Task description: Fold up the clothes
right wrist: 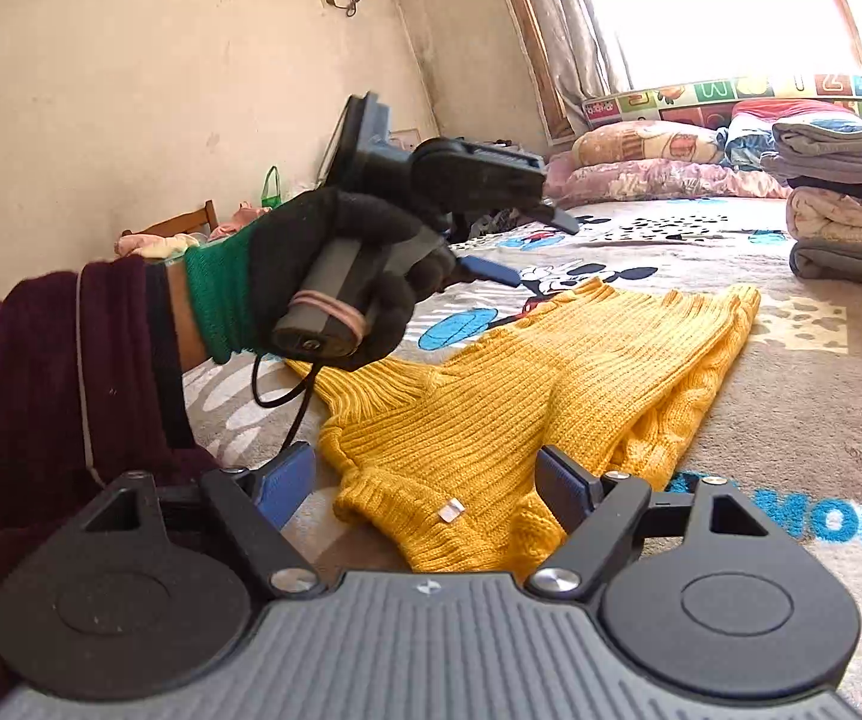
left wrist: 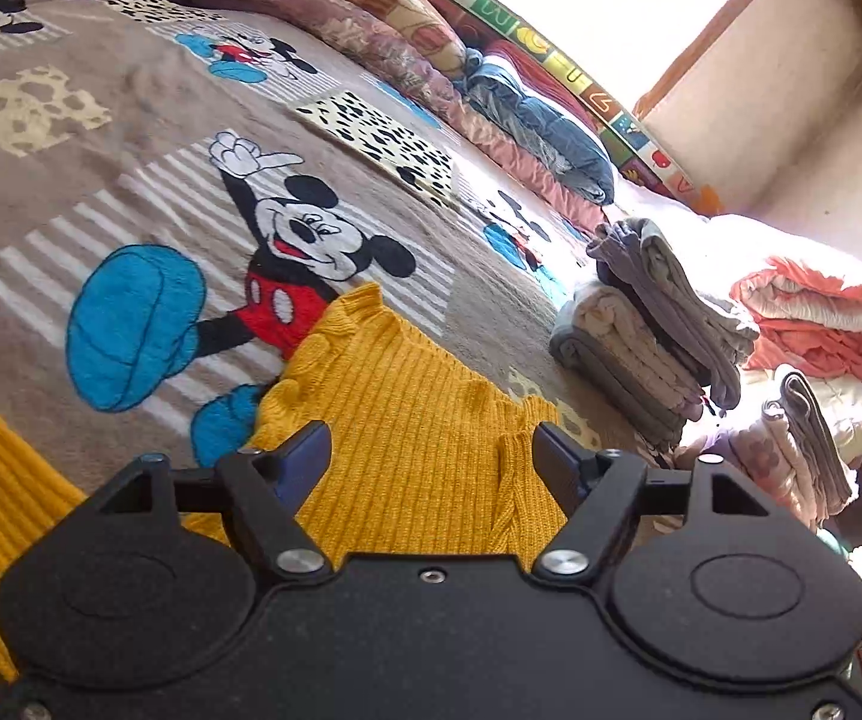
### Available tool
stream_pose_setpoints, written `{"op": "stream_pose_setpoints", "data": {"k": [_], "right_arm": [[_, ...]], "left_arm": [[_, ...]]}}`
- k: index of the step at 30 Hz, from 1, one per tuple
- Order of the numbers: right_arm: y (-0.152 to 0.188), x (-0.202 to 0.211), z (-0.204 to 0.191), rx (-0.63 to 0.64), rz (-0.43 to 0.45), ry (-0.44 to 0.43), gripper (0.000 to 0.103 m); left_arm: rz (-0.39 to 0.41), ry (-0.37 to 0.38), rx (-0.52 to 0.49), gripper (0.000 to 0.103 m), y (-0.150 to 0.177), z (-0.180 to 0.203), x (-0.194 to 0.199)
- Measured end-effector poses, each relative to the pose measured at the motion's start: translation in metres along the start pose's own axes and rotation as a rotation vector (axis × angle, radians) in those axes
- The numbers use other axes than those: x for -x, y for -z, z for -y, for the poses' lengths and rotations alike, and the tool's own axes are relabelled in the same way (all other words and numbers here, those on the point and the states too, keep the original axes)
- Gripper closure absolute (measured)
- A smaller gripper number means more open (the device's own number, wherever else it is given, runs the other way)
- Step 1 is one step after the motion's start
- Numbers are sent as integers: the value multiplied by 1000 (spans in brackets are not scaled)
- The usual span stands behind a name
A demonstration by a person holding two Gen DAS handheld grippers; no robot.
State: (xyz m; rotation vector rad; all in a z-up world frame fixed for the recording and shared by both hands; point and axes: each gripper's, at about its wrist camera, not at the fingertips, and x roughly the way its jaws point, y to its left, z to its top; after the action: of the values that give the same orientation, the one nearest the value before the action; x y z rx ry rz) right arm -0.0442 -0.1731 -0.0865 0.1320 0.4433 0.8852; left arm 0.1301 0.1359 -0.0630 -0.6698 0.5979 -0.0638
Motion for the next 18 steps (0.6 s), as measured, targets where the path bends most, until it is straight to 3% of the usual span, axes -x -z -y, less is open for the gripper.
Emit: {"op": "stream_pose_setpoints", "data": {"k": [5, 9, 14, 18], "right_arm": [[3, 13, 4, -101, 23, -14, 23], [7, 11, 17, -211, 31, -13, 23], [15, 6, 42, -401, 69, -10, 23], [22, 6, 63, -528, 107, 12, 22]], "left_arm": [[149, -30, 99, 29, 15, -48, 65], [169, -148, 99, 29, 24, -82, 90], [197, -254, 273, 30, 26, -143, 114], [204, -246, 447, 31, 26, -181, 123]]}}
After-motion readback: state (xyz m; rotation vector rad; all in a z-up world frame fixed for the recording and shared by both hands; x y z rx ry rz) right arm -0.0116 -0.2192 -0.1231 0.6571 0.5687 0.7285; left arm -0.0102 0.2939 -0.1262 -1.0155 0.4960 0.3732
